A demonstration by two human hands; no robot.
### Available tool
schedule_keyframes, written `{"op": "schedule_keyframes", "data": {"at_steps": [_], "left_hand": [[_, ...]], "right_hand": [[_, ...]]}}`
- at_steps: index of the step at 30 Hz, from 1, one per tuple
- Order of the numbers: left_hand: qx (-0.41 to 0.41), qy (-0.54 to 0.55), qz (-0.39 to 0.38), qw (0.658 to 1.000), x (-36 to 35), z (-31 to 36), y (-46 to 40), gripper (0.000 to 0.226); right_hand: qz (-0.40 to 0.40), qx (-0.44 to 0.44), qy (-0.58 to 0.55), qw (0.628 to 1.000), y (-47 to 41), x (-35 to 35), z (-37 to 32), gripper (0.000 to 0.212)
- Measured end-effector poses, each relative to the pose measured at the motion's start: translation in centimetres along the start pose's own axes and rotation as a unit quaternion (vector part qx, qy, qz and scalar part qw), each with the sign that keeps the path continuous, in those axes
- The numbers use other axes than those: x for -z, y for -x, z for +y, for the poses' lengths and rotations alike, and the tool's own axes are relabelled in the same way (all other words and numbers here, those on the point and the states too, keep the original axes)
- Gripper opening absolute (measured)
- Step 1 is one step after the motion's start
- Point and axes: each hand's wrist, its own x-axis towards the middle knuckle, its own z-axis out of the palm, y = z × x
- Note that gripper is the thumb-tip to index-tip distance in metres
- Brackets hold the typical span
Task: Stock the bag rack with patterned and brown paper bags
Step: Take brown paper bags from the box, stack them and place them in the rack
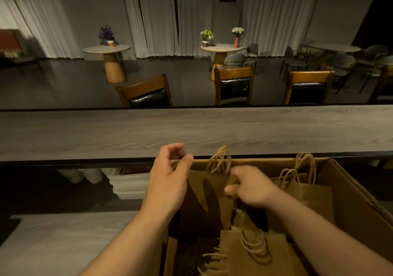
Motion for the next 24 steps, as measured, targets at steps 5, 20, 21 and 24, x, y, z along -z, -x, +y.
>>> {"op": "schedule_keyframes", "data": {"at_steps": [5,20,21,24], "left_hand": [[0.058,0.034,-0.078,0.995,0.0,0.3,0.0,0.087],[0.106,0.082,-0.092,0.987,-0.6,1.1,0.7,0.016],[0.097,0.067,-0.088,0.989,-0.6,1.0,0.7,0.017],[0.068,0.01,-0.06,0.996,-0.7,0.5,0.7,0.016]], "right_hand": [[0.027,0.098,-0.258,0.961,2.3,5.8,-0.4,0.019],[0.109,0.018,-0.483,0.869,1.8,4.1,-1.0,0.031],[0.118,0.005,-0.478,0.87,1.7,4.3,-0.8,0.031],[0.156,-0.021,-0.443,0.883,1.8,4.8,-0.5,0.026]]}}
